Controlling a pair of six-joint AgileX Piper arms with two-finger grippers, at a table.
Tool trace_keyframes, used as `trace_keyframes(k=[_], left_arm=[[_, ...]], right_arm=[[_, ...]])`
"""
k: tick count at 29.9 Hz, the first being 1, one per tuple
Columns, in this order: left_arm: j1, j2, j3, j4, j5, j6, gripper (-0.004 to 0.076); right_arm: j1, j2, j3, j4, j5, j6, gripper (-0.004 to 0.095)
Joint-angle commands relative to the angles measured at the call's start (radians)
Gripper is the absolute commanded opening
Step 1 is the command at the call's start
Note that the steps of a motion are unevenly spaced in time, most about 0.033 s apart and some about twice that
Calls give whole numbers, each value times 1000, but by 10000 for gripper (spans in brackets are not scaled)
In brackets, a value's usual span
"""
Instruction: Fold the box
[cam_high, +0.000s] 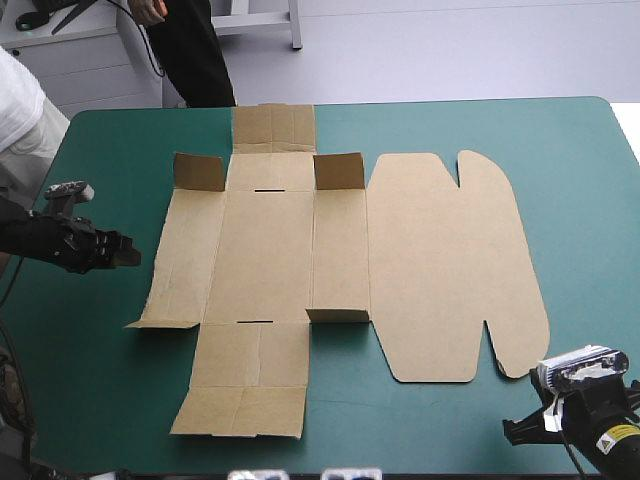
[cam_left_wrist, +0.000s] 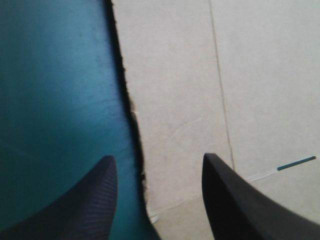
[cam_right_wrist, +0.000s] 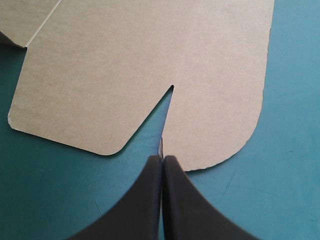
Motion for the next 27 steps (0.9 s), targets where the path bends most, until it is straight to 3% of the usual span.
trace_keyframes(k=[1, 8, 14, 27], left_arm=[[-2, -63, -78, 87, 85, -65, 377], [61, -56, -88, 152, 63, -131, 379], [126, -11, -84, 29, 79, -75, 463], [119, 147, 48, -107, 85, 37, 463]], right_arm=[[1, 8, -31, 12, -56, -6, -14], [1, 8, -31, 12, -56, -6, -14], [1, 8, -31, 14, -58, -6, -14], [1, 8, -31, 14, -58, -6, -14]])
